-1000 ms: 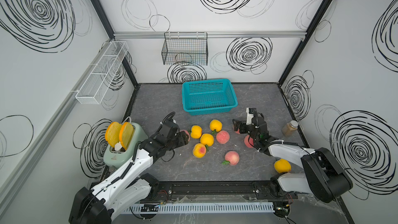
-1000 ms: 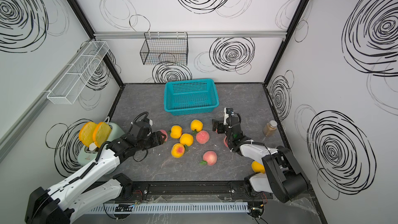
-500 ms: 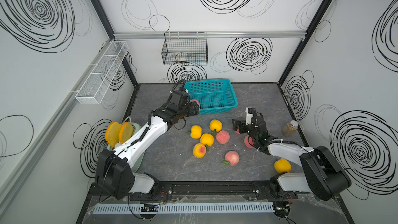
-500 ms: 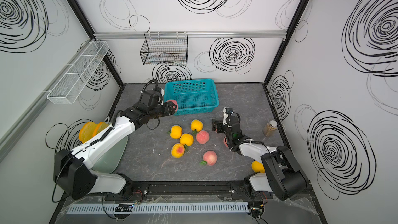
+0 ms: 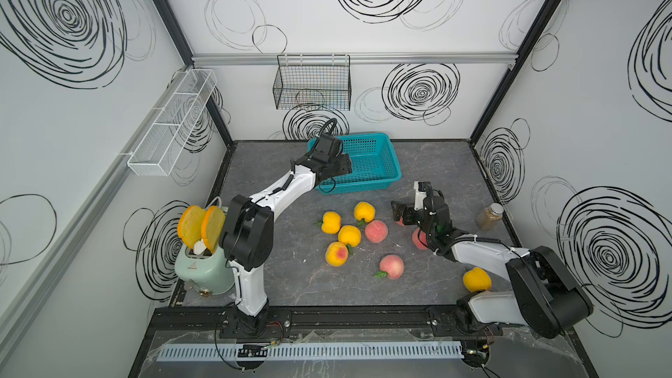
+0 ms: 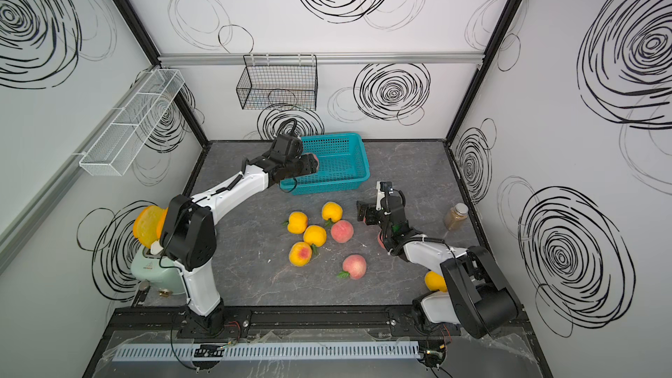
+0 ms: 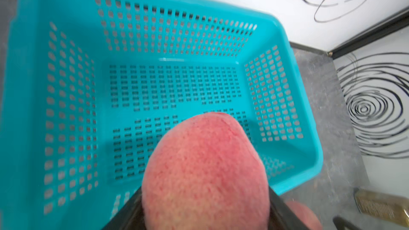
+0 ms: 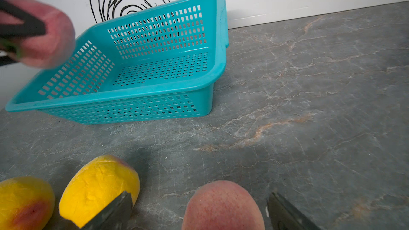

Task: Put the peaches into the basket
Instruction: Place the peach in the basket.

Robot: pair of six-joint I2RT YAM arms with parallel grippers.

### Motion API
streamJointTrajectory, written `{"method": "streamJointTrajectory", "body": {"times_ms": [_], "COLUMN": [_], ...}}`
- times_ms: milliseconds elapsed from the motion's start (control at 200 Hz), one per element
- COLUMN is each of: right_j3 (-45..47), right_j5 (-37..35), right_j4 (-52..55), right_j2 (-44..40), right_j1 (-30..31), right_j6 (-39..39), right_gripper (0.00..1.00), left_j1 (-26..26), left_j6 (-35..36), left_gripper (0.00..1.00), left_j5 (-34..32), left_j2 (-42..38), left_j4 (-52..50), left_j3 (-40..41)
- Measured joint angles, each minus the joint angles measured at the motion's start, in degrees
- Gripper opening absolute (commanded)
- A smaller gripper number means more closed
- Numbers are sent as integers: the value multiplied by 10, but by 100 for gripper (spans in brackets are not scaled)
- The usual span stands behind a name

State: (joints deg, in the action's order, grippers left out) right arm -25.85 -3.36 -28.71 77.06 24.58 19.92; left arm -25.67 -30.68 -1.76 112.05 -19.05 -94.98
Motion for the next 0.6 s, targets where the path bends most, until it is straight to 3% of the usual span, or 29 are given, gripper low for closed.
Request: {"method": "streamJointTrajectory", "body": {"times_ms": [185, 600], "right_j3": [-6, -14], "right_j5": [3, 10], "right_j4": [1, 5], "right_j2": [2, 8], "right_j1": [0, 3], "right_j6": [0, 0], "right_gripper": [99, 99], "left_j1": [10, -1], "left_j6": [36, 139], "left_gripper": [55, 56], "left_j5": [-53, -224], "left_j2": [78, 178], "left_j4": [-21, -35], "left_j3": [-115, -145]}}
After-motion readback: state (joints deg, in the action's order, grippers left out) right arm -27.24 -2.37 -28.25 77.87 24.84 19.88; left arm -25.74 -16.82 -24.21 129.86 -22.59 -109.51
